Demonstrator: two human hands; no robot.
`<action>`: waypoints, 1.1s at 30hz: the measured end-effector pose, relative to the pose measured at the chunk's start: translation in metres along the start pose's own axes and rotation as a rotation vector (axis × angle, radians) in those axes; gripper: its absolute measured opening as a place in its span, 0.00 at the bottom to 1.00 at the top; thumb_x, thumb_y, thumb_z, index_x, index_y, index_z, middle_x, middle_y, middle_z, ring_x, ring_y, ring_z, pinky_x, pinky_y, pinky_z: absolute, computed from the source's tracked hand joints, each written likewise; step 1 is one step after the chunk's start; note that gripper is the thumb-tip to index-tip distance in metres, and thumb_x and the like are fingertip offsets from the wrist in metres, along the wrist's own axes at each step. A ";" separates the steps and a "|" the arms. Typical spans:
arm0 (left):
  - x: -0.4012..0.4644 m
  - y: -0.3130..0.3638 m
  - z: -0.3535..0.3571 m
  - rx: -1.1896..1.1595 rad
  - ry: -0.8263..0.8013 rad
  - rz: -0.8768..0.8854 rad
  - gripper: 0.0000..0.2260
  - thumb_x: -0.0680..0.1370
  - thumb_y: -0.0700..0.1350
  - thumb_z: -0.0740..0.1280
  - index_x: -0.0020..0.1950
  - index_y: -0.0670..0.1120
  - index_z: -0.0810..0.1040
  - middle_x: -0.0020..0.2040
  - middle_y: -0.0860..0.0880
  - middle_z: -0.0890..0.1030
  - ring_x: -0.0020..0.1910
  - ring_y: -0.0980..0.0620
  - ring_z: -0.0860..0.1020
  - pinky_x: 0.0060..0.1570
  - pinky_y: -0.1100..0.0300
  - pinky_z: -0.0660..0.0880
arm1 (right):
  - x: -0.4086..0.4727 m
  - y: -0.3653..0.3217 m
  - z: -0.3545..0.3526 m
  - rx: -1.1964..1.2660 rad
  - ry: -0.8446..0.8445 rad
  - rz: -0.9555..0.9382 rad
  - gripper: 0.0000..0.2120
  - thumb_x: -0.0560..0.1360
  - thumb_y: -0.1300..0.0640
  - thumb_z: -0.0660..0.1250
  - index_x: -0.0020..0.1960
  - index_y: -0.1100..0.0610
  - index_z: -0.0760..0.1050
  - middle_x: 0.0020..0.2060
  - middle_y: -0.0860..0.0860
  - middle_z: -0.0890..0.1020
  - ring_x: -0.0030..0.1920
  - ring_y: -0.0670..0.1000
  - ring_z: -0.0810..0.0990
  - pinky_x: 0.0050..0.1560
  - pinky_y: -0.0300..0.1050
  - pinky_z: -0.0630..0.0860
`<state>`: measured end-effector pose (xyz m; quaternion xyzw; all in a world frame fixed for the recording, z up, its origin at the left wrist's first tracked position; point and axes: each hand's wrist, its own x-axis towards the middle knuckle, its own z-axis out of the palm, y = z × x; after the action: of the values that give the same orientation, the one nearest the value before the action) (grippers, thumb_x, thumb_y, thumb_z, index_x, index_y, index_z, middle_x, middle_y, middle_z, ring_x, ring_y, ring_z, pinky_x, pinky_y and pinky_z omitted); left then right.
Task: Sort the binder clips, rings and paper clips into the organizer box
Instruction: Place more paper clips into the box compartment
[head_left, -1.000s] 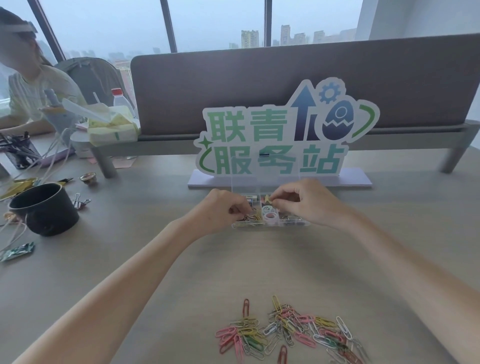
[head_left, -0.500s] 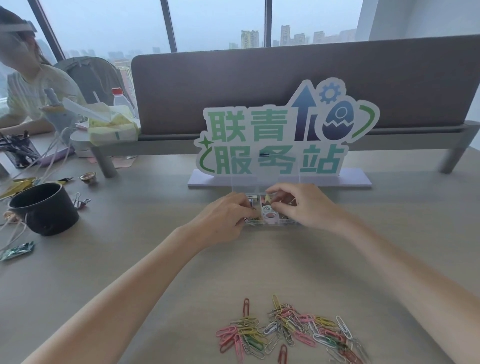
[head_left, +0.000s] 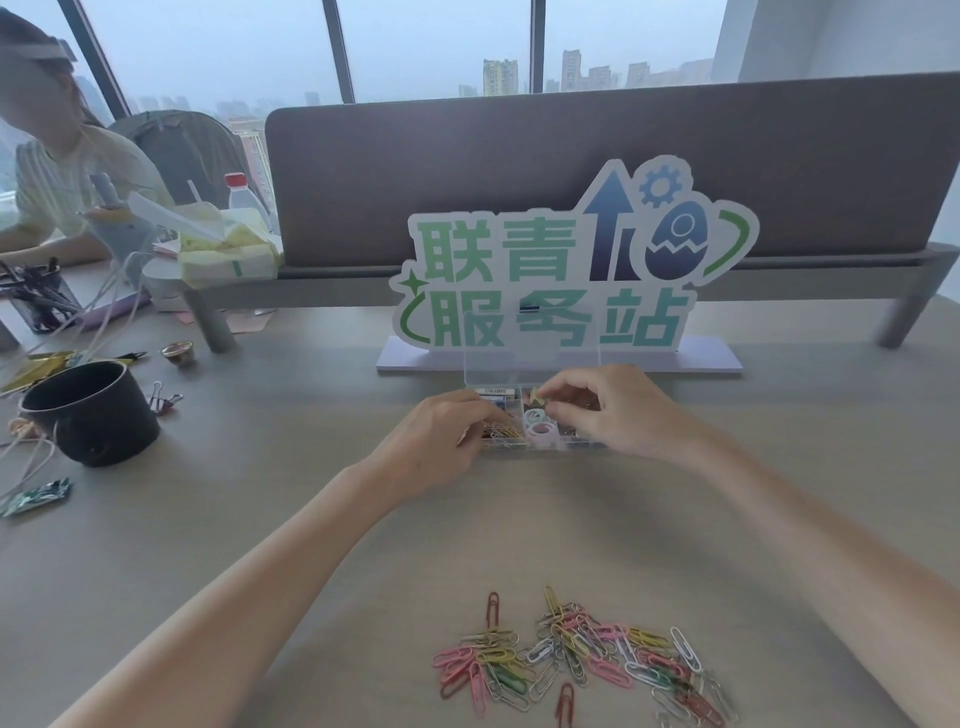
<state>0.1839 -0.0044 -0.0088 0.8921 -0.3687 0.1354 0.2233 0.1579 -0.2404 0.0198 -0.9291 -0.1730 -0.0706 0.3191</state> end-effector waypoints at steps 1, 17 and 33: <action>-0.001 -0.001 0.000 0.010 0.020 -0.017 0.16 0.75 0.34 0.64 0.58 0.48 0.81 0.49 0.50 0.81 0.40 0.56 0.73 0.43 0.63 0.71 | 0.000 0.000 -0.001 0.000 -0.002 -0.002 0.07 0.77 0.52 0.69 0.54 0.47 0.81 0.39 0.42 0.84 0.39 0.38 0.80 0.40 0.27 0.71; -0.005 -0.002 0.006 0.125 -0.063 -0.020 0.18 0.77 0.36 0.62 0.63 0.49 0.79 0.48 0.48 0.76 0.50 0.49 0.73 0.50 0.49 0.75 | -0.010 -0.004 -0.004 -0.022 -0.035 -0.002 0.07 0.76 0.52 0.69 0.54 0.48 0.82 0.38 0.37 0.82 0.40 0.38 0.80 0.42 0.30 0.72; -0.092 0.077 -0.053 -0.051 -0.717 -0.070 0.30 0.64 0.64 0.75 0.62 0.64 0.68 0.49 0.61 0.70 0.46 0.63 0.73 0.48 0.68 0.71 | -0.131 -0.026 -0.040 -0.216 -0.770 0.073 0.35 0.58 0.37 0.78 0.63 0.34 0.71 0.48 0.36 0.72 0.48 0.40 0.77 0.48 0.39 0.78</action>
<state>0.0612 0.0286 0.0223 0.8890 -0.3962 -0.2033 0.1064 0.0258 -0.2825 0.0346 -0.9214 -0.2382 0.2765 0.1338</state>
